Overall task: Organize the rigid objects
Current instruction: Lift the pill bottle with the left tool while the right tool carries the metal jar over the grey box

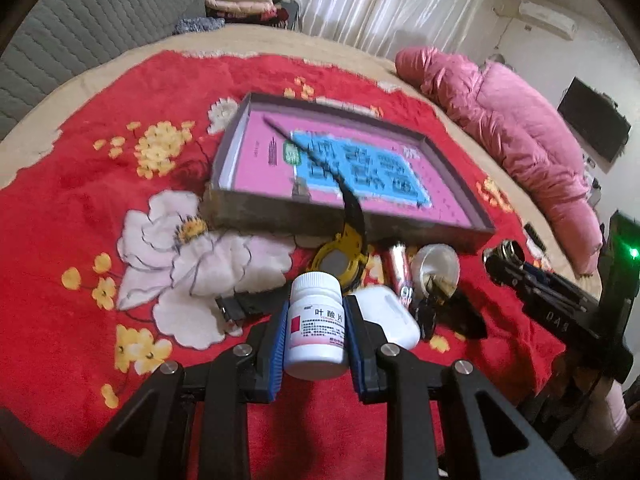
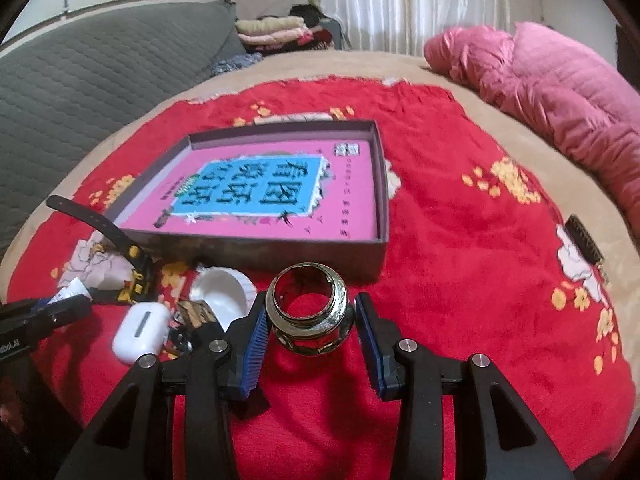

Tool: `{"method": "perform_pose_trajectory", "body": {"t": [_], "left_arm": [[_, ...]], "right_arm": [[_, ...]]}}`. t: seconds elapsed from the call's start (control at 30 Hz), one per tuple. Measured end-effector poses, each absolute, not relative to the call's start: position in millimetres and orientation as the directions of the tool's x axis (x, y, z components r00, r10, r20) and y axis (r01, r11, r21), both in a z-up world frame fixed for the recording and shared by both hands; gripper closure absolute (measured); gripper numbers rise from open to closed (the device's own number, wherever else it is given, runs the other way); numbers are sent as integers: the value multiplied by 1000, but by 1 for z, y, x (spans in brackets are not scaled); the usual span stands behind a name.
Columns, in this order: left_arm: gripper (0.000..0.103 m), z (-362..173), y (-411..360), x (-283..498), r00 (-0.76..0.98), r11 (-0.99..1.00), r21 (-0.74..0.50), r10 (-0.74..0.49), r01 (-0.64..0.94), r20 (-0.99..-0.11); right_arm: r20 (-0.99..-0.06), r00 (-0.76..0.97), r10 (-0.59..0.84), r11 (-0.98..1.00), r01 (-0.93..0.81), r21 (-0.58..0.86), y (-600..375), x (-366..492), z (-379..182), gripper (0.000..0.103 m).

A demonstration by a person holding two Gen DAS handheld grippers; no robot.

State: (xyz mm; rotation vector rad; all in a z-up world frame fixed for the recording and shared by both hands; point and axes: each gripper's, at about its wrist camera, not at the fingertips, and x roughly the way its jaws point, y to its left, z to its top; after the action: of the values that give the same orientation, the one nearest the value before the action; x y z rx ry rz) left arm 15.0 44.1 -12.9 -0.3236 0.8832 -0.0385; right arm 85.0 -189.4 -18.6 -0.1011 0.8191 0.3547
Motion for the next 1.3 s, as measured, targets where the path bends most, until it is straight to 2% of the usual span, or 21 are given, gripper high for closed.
{"method": "perform_pose_trajectory", "body": {"t": [0.3, 0.87, 1.3], "left_arm": [[76, -7, 57, 20, 670, 949, -283, -122, -136, -732], [76, -5, 98, 54, 722, 942, -246, -7, -227, -692], [76, -12, 99, 87, 743, 939, -272, -28, -210, -669]], "right_arm": [[-689, 651, 318, 927, -367, 80, -188, 83, -6, 60], [-657, 684, 318, 924, -379, 53, -185, 97, -4, 60], [-636, 702, 319, 929, -365, 63, -189, 118, -3, 60]]}}
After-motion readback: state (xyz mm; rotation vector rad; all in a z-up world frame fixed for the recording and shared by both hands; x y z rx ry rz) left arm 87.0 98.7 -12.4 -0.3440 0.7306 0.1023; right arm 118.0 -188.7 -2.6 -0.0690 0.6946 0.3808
